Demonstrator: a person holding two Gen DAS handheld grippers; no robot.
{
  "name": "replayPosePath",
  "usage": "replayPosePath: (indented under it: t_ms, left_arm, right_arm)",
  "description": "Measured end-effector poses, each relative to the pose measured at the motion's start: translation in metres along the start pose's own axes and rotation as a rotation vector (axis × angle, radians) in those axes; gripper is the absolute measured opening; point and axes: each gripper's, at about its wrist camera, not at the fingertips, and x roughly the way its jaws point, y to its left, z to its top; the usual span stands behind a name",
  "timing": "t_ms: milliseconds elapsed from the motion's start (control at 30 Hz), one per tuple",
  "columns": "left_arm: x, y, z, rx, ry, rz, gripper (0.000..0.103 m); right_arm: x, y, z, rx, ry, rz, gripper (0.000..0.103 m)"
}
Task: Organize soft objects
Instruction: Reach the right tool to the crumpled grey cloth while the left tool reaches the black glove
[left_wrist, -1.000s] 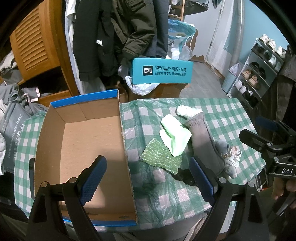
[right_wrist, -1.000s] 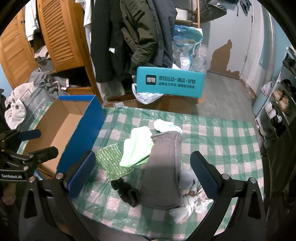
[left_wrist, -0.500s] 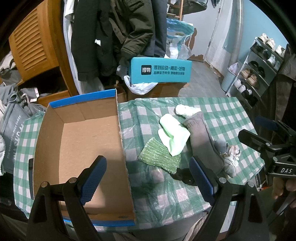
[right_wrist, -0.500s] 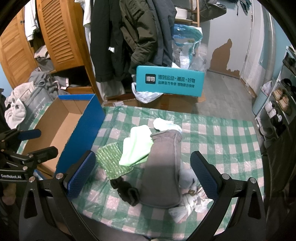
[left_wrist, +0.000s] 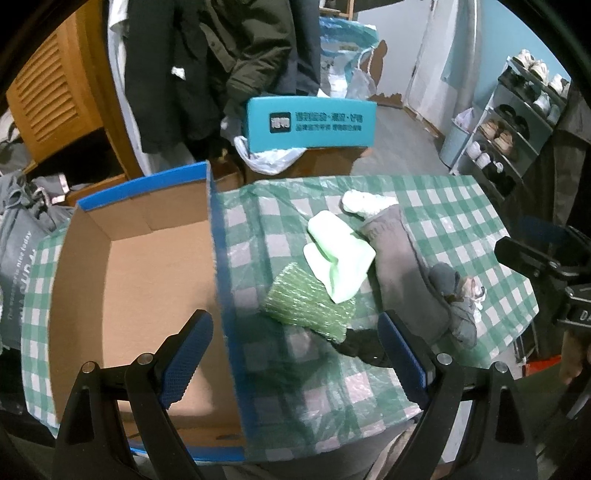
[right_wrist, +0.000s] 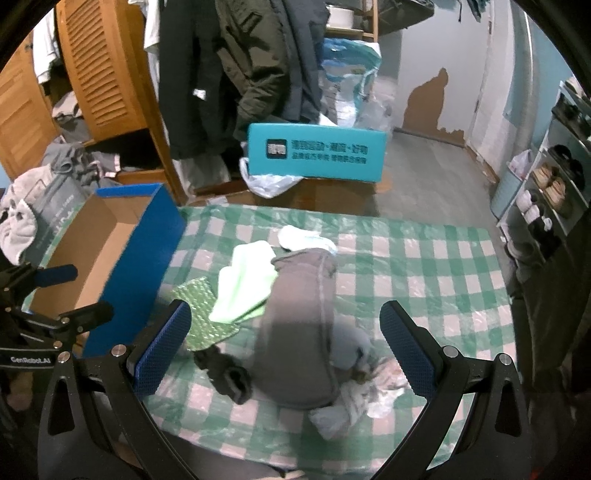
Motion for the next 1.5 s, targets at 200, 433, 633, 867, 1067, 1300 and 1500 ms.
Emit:
replayPosePath:
  t_ms: [200,433,633,867,1067,1300,1500]
  left_arm:
    - [0.014,-0.011,-0.001,0.001,0.053,-0.044,0.092]
    - [0.036,-0.028,-0.006,0.017,0.113,-0.052,0.092]
    - [0.055,-0.043,-0.009,0.024,0.162,-0.055,0.092]
    - [0.077,-0.055,-0.016,0.011,0.215,-0.050,0.092]
    - [0.092,-0.063,-0.018,0.009,0.248,-0.038,0.092]
    - [0.114,-0.070,-0.021,0.004,0.289,-0.026,0.092]
    - [0.129,-0.075,-0.027,0.007,0.335,-0.026,0.092]
  right_arm:
    - [0.005,-0.022,-0.005,0.032,0.030,-0.039,0.100]
    - [0.018,-0.041,-0.018,0.068,0.089,-0.071,0.100]
    - [0.035,-0.061,-0.033,0.112,0.151,-0.106,0.100]
    - [0.057,-0.079,-0.050,0.179,0.225,-0.106,0.100]
    - [0.069,-0.086,-0.060,0.194,0.266,-0.119,0.100]
    - [0.084,-0.093,-0.077,0.194,0.326,-0.143,0.100]
    - [0.097,-0.095,-0.089,0.199,0.374,-0.145,0.100]
